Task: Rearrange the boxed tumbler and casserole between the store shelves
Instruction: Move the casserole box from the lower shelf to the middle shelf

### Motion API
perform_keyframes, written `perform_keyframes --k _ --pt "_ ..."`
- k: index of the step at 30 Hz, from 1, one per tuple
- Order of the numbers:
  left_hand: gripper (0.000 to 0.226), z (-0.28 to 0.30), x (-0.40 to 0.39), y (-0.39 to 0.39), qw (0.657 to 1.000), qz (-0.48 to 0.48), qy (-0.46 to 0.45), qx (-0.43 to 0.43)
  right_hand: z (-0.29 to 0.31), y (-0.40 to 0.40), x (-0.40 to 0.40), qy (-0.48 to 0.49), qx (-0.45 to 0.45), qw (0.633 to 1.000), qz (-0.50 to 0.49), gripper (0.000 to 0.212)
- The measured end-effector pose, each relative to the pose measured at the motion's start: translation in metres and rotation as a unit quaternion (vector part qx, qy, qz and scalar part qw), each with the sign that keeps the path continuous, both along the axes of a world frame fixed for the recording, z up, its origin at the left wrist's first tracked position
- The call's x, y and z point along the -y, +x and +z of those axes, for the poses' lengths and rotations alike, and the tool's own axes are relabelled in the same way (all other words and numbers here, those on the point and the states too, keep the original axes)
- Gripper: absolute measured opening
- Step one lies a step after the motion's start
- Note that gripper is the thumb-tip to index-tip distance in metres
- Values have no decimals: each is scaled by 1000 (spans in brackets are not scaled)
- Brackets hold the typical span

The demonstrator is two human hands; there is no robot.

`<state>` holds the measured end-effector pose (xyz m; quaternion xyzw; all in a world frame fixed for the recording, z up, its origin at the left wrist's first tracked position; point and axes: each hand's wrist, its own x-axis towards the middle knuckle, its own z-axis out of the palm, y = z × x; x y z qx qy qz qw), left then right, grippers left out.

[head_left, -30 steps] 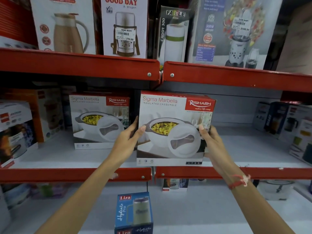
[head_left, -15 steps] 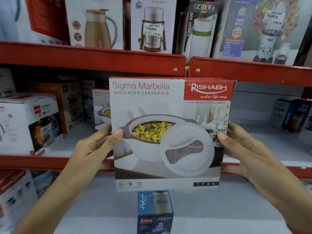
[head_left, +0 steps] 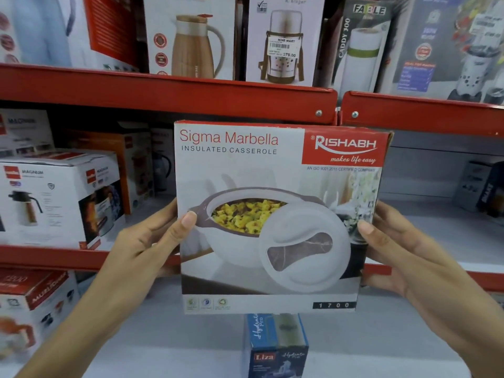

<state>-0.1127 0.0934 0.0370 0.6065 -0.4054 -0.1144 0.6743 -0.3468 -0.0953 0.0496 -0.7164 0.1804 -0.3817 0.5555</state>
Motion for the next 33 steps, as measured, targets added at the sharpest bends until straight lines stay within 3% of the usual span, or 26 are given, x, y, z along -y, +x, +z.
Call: perform_keyframes --k 8,16,18,27,33 --pt "44 -18 34 74 997 52 -32 57 -22 91 23 -2 36 999 -9 44" --pt "47 -49 71 121 985 112 13 132 -54 135 51 -27 14 999 -18 50" --pt "50 -59 65 172 985 121 33 122 -63 190 48 -34 -2 999 -19 51" --pt "40 -74 74 178 973 163 42 155 -74 192 50 -1 -3 1000 -22 61" --pt "48 -77 72 182 975 153 39 158 -76 193 49 2 -7 1000 -27 63"
